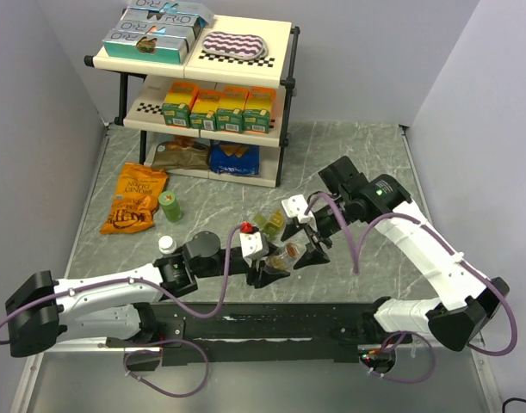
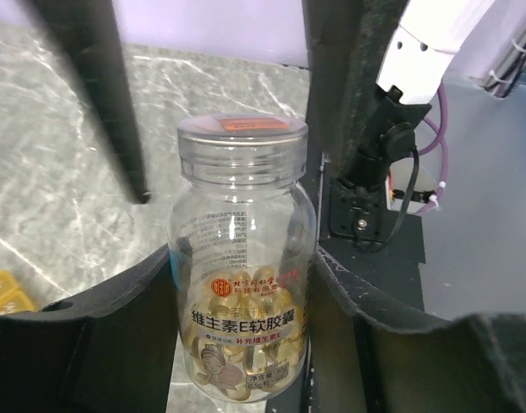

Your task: Sort the pills into containers

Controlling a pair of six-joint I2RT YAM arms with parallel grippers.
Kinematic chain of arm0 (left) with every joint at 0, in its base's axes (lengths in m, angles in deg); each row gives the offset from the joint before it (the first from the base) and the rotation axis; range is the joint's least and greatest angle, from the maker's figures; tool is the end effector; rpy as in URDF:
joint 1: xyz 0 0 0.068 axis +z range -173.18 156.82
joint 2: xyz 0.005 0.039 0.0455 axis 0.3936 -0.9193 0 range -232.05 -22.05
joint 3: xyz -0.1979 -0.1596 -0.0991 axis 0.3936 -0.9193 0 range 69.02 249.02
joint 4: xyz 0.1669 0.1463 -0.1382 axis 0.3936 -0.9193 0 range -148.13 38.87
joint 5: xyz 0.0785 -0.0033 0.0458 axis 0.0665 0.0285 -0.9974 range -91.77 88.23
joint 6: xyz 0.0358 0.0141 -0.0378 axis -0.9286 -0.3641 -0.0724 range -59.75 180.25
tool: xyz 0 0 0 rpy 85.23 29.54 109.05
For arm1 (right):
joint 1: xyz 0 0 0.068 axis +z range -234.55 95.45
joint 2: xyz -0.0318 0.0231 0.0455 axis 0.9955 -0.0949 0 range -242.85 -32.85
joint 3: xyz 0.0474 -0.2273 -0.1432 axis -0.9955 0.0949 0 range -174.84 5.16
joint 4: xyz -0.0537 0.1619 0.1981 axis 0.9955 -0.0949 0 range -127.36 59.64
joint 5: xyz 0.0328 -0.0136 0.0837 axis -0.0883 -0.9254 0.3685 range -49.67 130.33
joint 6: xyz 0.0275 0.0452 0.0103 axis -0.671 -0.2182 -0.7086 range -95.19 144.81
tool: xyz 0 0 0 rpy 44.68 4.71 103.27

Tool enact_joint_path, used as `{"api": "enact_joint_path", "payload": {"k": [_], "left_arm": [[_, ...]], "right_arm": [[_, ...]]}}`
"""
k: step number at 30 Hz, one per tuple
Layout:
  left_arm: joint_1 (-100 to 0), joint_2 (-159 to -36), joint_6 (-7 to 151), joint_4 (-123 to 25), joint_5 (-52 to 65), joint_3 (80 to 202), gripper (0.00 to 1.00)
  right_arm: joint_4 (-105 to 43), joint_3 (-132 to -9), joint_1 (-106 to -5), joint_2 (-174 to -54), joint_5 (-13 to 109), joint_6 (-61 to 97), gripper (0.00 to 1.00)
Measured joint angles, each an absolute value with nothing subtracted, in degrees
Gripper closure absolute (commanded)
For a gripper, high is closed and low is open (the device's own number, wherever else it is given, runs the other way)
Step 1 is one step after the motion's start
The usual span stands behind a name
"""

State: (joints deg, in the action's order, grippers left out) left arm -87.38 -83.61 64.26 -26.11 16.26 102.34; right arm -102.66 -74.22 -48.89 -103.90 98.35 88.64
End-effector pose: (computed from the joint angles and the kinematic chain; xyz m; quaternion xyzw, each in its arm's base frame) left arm 0.0971 -0.2265 0.2766 0.4530 0.5670 -0.4747 0.4979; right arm 0.1520 0.1462 0.3746 -0.7210 0.4672 0.4103 0.3060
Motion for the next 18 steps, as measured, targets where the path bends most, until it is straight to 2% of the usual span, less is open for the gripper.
{"api": "enact_joint_path", "payload": {"k": [2, 13, 18], "left_arm": [[-87.41, -82.49, 63.47, -26.16, 15.05, 101.91, 0.99], [-88.21, -80.74, 60.22, -25.26, 2.68, 101.1, 0.99], [-89.04, -83.58, 59.78, -25.28, -2.13, 101.93, 0.99]], "right_arm": [[-100.06, -74.2, -48.91, -103.77, 98.05, 83.33, 0.0], [-78.33, -70.2, -52.78, -99.44, 94.46, 39.37, 0.0], [-74.64, -67.09, -52.83, -99.44, 90.18, 30.06, 0.04]]}}
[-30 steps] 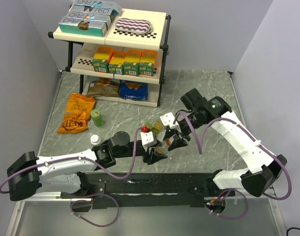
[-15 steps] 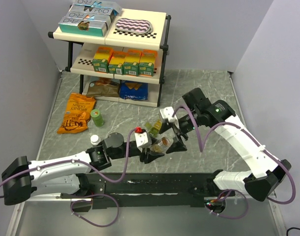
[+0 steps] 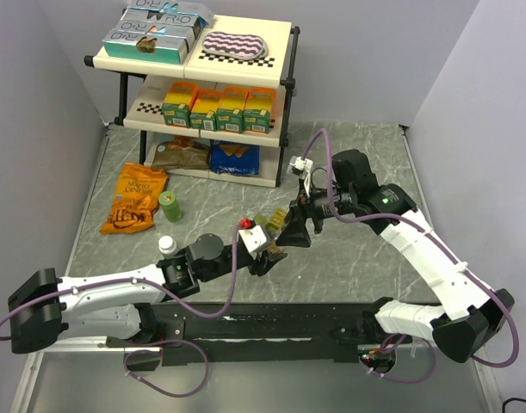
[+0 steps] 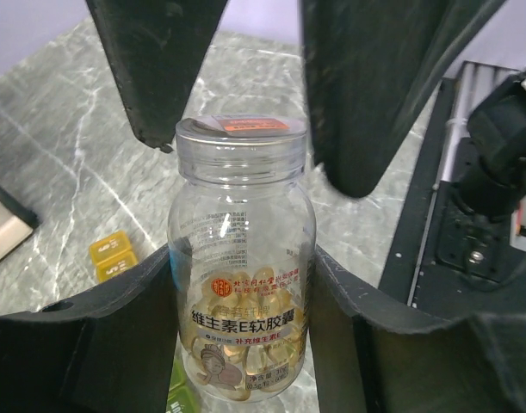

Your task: Sort the pills into containers

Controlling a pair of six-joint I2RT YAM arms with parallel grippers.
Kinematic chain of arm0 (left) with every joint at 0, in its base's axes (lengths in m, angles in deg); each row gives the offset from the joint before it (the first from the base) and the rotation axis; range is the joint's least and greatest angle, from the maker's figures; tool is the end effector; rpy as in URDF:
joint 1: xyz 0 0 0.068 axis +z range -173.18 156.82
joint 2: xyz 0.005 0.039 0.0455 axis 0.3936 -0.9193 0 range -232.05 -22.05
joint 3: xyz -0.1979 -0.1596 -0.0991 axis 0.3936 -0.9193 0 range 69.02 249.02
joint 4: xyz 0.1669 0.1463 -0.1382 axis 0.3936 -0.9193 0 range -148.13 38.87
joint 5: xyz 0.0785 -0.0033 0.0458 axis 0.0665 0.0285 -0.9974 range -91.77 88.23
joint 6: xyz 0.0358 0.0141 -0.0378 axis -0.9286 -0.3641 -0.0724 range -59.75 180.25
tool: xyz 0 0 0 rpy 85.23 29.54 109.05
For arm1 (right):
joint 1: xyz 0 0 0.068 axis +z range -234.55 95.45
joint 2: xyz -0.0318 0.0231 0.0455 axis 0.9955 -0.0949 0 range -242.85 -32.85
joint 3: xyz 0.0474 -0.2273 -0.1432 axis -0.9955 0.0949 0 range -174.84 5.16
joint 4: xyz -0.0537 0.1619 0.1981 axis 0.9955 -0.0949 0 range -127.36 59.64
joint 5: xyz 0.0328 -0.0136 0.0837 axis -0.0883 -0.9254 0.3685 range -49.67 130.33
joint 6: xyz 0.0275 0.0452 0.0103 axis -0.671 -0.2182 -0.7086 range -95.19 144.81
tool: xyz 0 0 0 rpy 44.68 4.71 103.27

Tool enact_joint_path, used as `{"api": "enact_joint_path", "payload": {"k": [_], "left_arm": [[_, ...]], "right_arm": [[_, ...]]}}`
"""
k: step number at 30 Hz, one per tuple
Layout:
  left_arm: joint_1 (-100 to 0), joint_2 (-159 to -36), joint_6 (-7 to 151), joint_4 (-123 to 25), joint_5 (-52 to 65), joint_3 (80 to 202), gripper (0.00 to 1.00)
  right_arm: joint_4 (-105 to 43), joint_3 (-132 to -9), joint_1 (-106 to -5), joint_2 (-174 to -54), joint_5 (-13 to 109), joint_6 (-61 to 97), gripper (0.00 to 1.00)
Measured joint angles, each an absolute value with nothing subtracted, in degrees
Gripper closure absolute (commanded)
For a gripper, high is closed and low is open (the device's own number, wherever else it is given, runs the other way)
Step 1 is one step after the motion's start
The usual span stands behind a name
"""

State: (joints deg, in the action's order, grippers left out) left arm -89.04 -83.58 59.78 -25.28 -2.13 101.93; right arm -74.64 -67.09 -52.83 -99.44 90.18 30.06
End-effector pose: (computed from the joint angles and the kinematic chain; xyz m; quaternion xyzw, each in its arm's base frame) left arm 0.1013 -0.2257 0.2756 0.3942 0.6073 -0.3707 0.5817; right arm 0.1803 0.1434 0.3791 -0.4325 0.7171 0.4596 0.2957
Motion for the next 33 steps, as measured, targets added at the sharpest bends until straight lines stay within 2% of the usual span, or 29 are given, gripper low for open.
{"api": "enact_joint_path", "payload": {"k": [2, 6, 10, 12, 13, 17, 20, 26, 33], "left_arm": [[-89.2, -84.63, 59.71, -25.3, -3.2, 102.34, 0.99], [-89.33, -85.73, 59.58, -25.28, -4.71, 103.13, 0.99], [-89.35, -85.75, 59.58, -25.26, -5.89, 103.46, 0.99], [-89.35, -85.75, 59.61, -25.26, -6.48, 103.5, 0.99], [-89.37, -85.75, 59.61, -25.33, -6.72, 103.5, 0.99], [-89.39, -85.73, 59.61, -25.39, -7.39, 103.5, 0.99], [-89.44, -85.64, 59.61, -25.96, -7.66, 103.5, 0.99], [-89.37, -84.0, 58.99, -26.68, -6.02, 103.35, 0.99], [-89.04, -79.89, 55.15, -29.96, 1.17, 102.91, 0.99]], "right_arm": [[-73.91, -66.57, -52.83, -99.44, 88.65, 28.47, 0.07], [-73.0, -66.41, -52.72, -99.44, 85.96, 27.0, 0.2], [-72.97, -66.41, -52.39, -99.44, 84.28, 27.2, 0.27], [-73.0, -66.41, -52.04, -99.51, 83.86, 27.37, 0.35], [-73.02, -66.41, -51.91, -99.53, 83.77, 27.51, 0.4], [-73.24, -66.44, -51.6, -100.07, 83.42, 28.31, 0.73], [-73.91, -67.11, -51.56, -101.08, 83.88, 29.36, 0.87], [-81.15, -72.99, -51.03, -104.84, 88.17, 39.66, 0.92], [-101.74, -84.73, -49.53, -112.1, 97.78, 75.61, 0.92]]}}
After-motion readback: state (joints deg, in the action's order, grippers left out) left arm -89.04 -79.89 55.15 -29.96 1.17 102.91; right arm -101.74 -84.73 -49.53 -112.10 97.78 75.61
